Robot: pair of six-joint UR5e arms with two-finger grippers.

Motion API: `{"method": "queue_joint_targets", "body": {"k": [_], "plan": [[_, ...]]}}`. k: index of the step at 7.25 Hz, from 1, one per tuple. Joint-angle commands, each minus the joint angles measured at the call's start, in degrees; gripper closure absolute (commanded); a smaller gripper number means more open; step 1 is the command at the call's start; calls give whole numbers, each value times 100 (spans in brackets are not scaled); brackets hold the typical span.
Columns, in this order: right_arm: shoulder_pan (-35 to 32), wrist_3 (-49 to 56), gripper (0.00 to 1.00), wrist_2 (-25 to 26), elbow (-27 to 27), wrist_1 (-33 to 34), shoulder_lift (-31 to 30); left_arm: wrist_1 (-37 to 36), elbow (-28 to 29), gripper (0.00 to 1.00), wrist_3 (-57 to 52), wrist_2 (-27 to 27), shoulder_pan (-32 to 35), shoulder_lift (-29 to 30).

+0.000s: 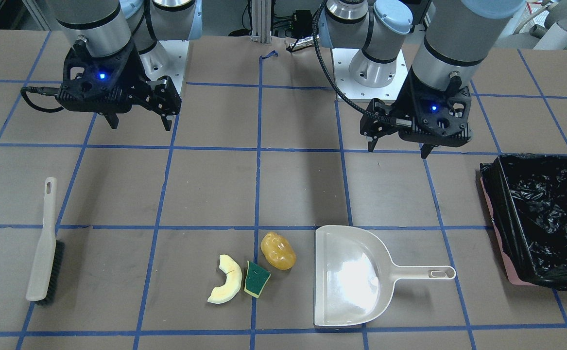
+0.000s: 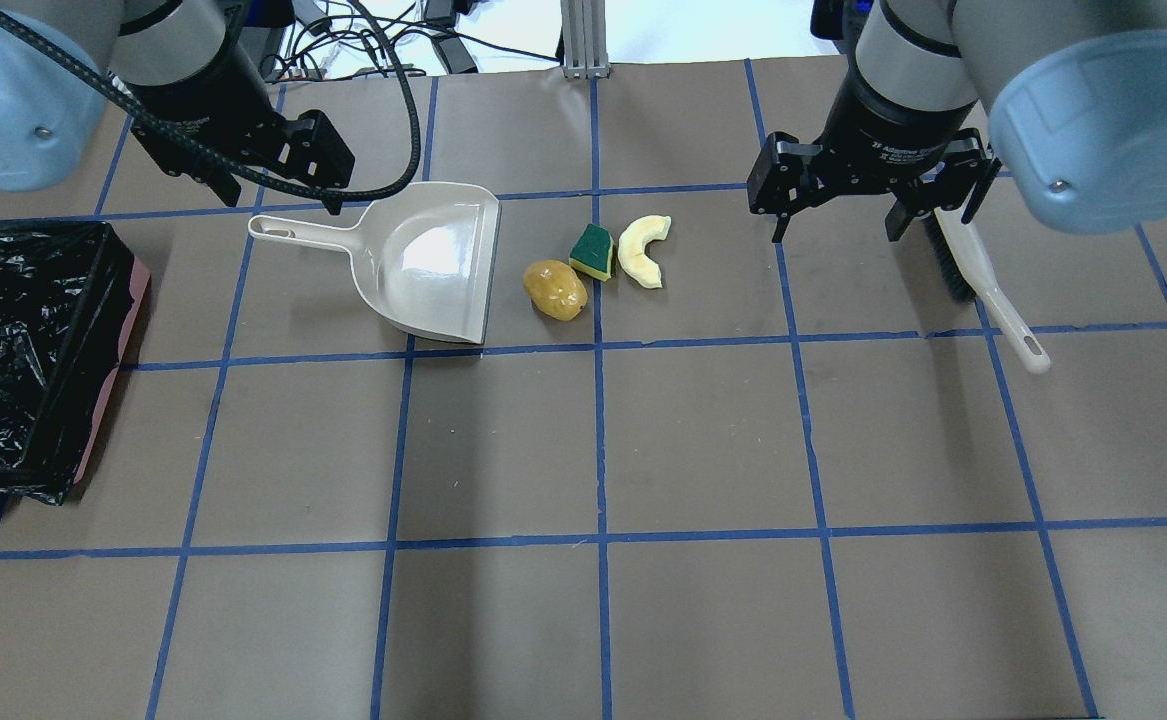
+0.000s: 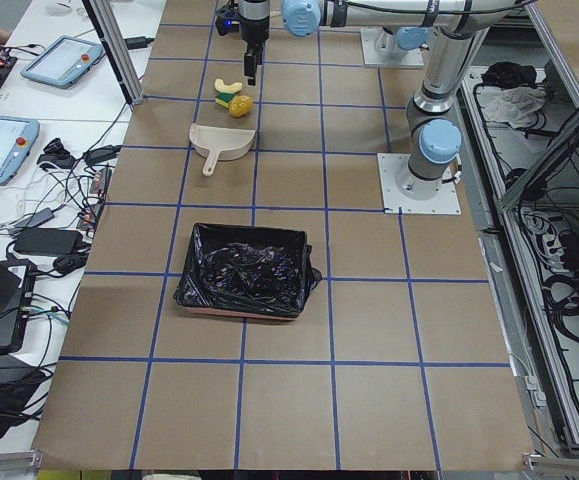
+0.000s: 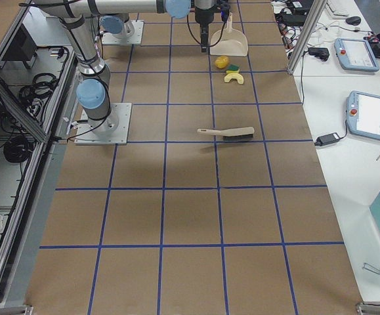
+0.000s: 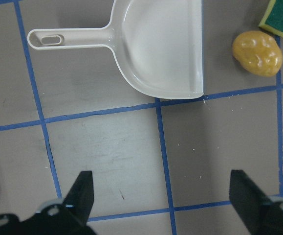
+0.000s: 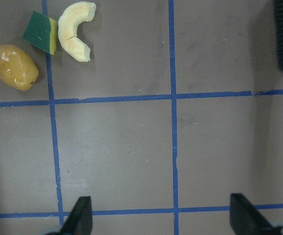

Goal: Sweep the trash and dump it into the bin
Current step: 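Grasp the dustpan handle with left gripper while right grasps the white brush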

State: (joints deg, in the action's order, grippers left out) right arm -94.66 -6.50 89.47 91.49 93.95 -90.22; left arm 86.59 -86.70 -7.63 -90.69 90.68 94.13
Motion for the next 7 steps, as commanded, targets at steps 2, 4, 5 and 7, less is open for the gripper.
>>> {"method": "queue_joint_targets", "body": {"k": [2,4,5,7], "plan": [[0,17,0,0,0,0,13,77,-4,0,43,7,81,-61],[44,26,0,70,-53,18,-22,95,-13,0,43,25,81,-61],[44,-61,0,-25,-44,26,-14,86,-39,0,-53,33,11,-26],[44,-62,0,357,-53,-113,-179,25,-92,0,-1172,-36,-321,201]]}}
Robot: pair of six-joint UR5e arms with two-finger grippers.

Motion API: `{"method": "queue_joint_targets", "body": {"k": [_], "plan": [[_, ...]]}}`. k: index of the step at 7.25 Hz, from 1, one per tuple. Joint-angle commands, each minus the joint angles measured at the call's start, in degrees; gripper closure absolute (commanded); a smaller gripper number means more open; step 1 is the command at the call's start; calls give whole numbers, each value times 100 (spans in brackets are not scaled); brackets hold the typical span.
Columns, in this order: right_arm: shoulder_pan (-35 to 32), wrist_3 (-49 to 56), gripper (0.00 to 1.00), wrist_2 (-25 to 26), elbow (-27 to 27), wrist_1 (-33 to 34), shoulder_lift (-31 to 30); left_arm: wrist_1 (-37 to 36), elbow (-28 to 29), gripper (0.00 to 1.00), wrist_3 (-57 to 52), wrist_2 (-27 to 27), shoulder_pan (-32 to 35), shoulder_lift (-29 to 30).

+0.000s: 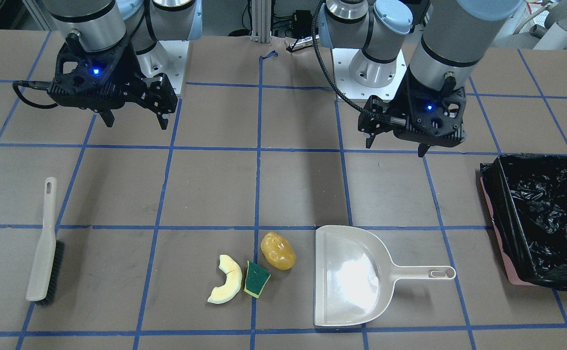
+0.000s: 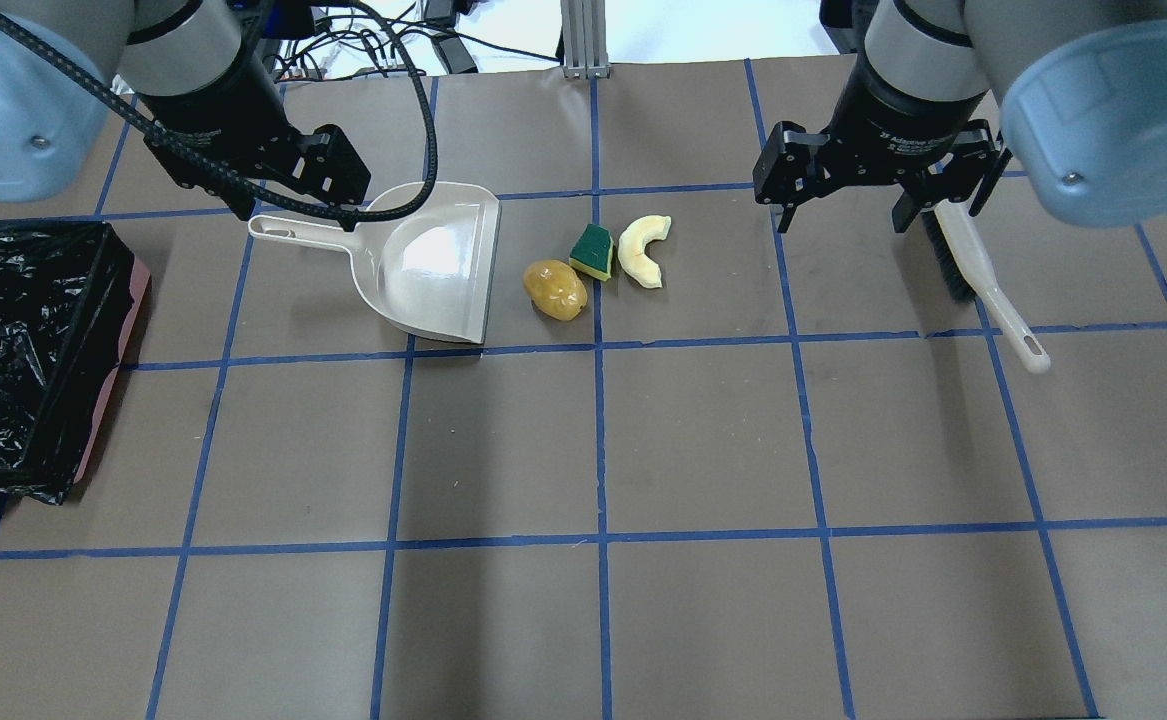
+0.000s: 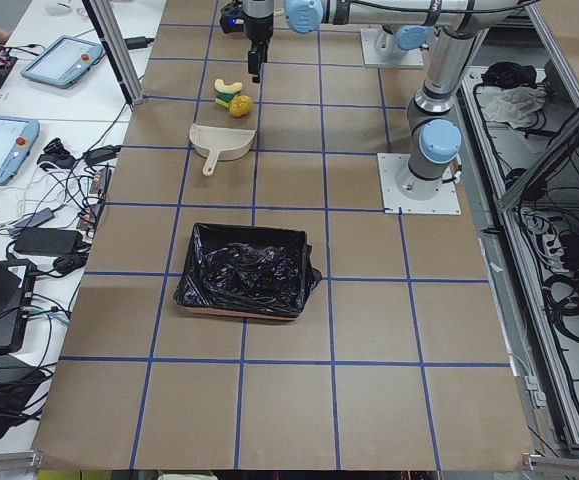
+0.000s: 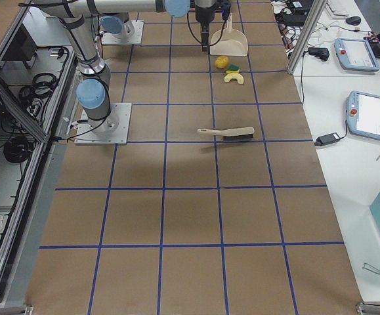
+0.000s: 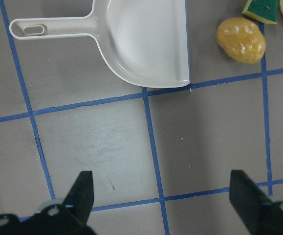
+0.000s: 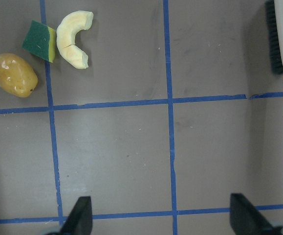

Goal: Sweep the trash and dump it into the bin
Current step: 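Grasp the dustpan handle with left gripper while right grasps the white brush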

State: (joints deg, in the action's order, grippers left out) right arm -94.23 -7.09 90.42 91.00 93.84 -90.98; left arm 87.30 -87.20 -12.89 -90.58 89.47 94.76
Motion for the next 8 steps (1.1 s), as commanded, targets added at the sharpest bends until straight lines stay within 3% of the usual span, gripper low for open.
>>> {"method": "queue_joint_targets", "body": {"k": [1,4,7,8], "plan": [[10,-12,0,692,57,-242,-52,-82,-60,0,-1497,-22,-463,304],[815,967,0,775,58,-358,702,-556,-78,0,-4792,-48,-782,893],[1774,2839,0,767,67,493,1440,-1319,-25,0,-6957,-48,-799,1551],[1986,3323,1,758,75,512,1704,-1443,10,0,-7155,-22,-808,1693]]}}
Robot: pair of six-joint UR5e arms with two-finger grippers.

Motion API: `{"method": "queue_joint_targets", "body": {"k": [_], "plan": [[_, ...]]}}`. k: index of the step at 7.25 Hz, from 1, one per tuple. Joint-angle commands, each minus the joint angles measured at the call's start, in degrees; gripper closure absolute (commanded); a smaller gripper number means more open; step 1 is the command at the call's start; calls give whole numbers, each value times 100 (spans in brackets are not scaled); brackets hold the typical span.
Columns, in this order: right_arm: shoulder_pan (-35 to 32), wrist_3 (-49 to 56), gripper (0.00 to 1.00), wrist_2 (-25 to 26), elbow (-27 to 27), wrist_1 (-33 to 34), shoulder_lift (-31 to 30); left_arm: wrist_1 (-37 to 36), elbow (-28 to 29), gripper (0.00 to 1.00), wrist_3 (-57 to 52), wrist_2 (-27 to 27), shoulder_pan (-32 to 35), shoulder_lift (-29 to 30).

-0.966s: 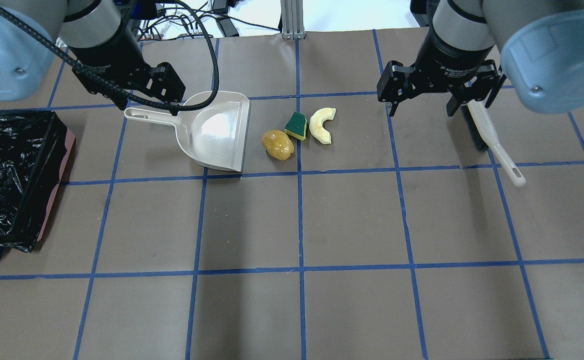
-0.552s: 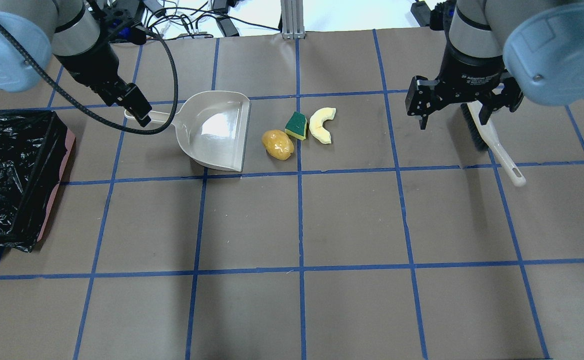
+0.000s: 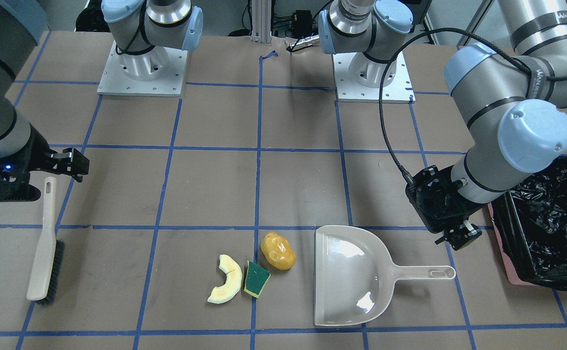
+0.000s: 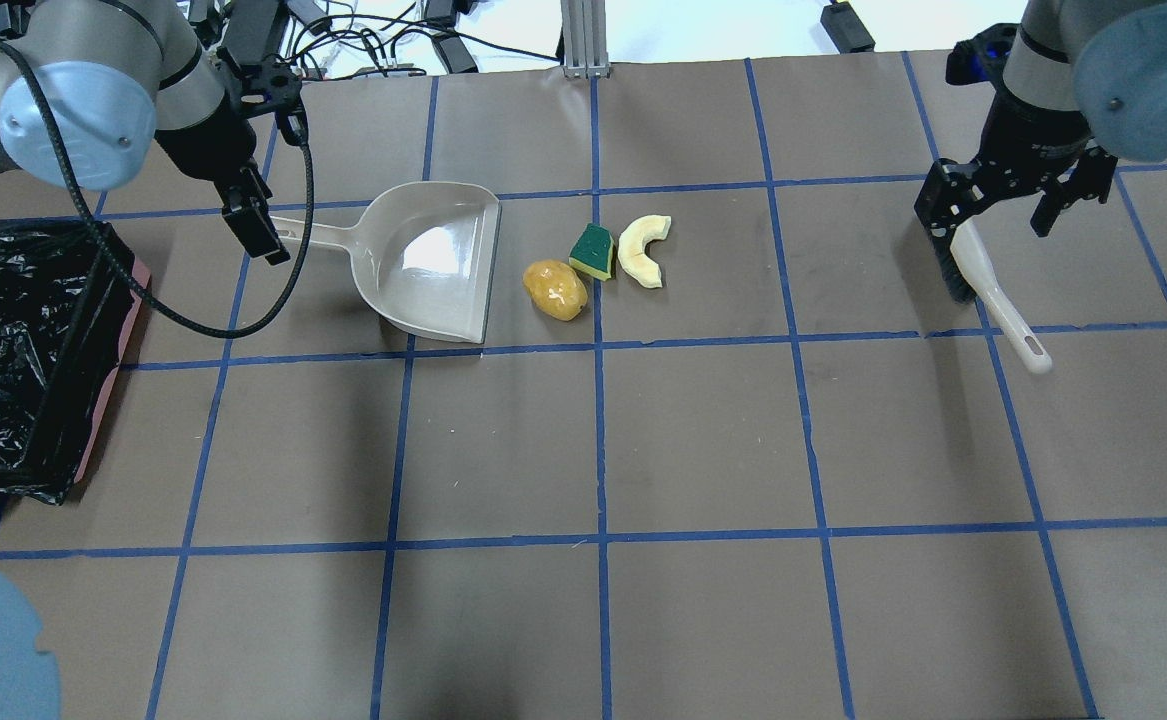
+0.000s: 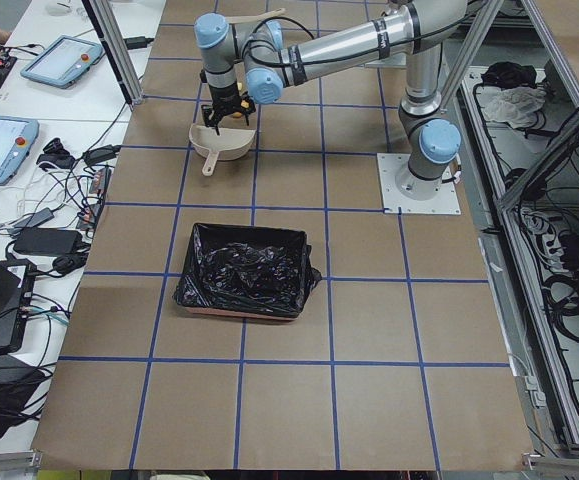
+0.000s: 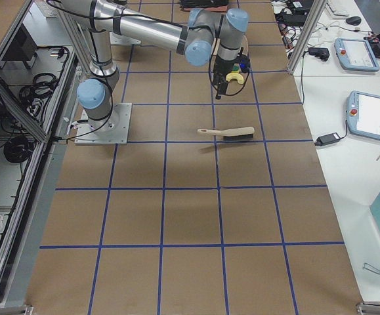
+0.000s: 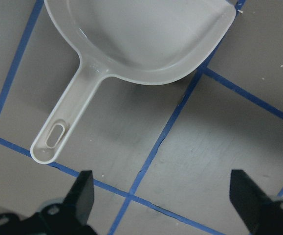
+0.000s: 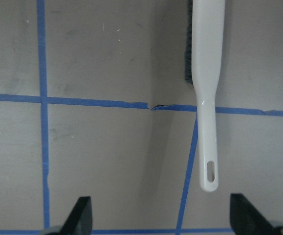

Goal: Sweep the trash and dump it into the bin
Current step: 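Grasp the dustpan handle with left gripper while right grasps the white brush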

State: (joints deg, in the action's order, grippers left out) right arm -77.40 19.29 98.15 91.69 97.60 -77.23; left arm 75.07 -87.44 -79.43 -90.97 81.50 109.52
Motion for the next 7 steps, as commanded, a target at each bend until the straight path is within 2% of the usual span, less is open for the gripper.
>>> {"method": "queue_joint_targets", "body": {"k": [1,2,3,4,6,7], "plan": [[444,960,1,-15,59,188,479,-394,78,0,-974,87,49,271],[558,1241,1,-6,234,467,550,-666,156,1,-1231,331,58,368],[629,1513,1,46,522,853,612,-1138,157,6,-1251,404,67,508],[743,1916,1,55,804,1170,630,-1309,166,3,-1538,343,59,683],[779,1956,2,99,938,1191,726,-1301,166,0,-1778,334,50,1026],[788,1938,7,99,938,1139,753,-1301,166,0,-1752,334,50,1132]]}}
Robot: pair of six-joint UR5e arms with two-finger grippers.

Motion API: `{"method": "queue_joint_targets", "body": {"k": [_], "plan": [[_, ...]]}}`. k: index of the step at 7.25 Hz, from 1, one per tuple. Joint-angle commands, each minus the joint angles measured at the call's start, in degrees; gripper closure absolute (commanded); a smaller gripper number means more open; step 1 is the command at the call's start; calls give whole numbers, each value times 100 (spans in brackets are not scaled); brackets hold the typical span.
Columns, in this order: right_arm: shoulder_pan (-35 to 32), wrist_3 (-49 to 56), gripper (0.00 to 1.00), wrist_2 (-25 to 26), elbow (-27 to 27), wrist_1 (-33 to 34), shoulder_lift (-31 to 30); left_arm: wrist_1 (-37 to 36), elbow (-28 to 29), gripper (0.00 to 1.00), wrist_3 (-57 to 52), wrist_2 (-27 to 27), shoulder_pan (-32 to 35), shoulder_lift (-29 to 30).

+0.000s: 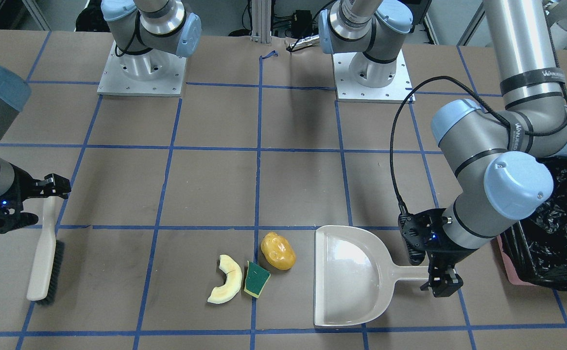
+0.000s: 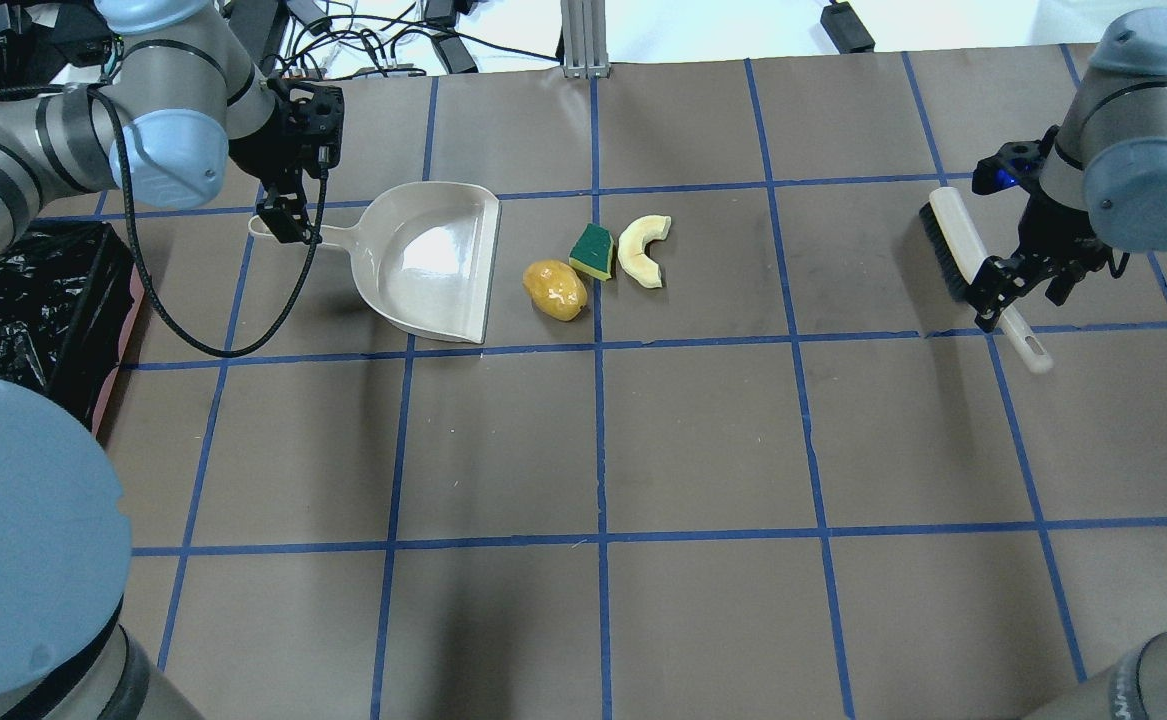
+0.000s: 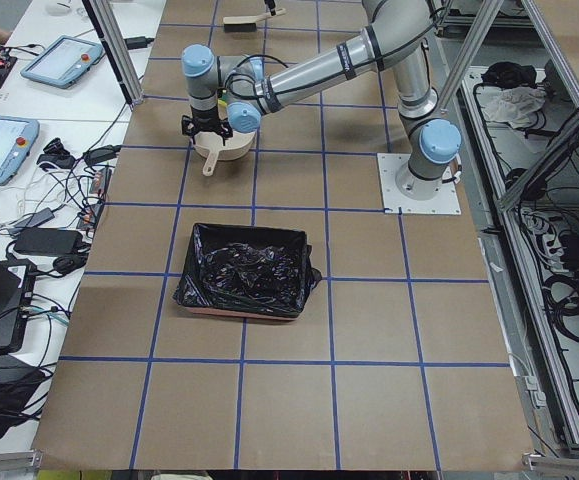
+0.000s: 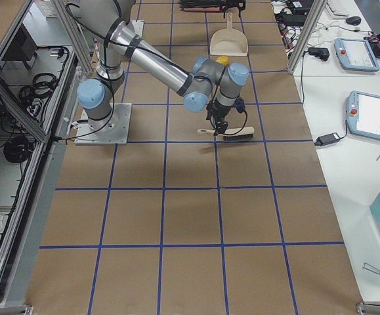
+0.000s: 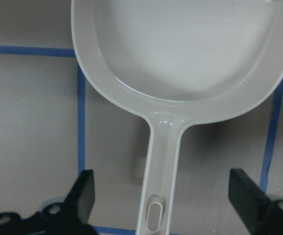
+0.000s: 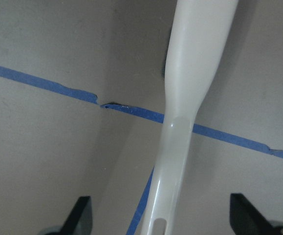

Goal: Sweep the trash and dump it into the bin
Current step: 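Grasp the dustpan handle with left gripper while right grasps the white brush, then lift the white brush with the right gripper and carry it toward the debris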

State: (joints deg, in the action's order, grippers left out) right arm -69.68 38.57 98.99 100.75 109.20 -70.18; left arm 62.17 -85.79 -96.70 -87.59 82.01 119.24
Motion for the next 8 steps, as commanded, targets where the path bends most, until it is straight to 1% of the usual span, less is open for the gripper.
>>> {"method": "queue_joint_targets", "body": {"k": [1,3,4,5,6,7,8], "plan": [[25,-33,8,24,94,-13,66,14,-8,0,-25,-3,0,214],[139,-279,9,15,217,-21,66,-3,1,0,28,-21,-9,310],[139,-610,12,15,217,-30,57,-12,1,0,28,-21,-27,372],[148,-692,14,15,226,-47,57,-12,1,0,19,-21,-35,477],[156,-693,19,6,244,-39,57,-21,1,0,28,-21,-35,513],[148,-684,31,-2,244,-39,57,-21,1,0,28,-21,-53,548],[156,-675,52,6,244,-39,57,-21,1,0,28,-21,-36,583]]}}
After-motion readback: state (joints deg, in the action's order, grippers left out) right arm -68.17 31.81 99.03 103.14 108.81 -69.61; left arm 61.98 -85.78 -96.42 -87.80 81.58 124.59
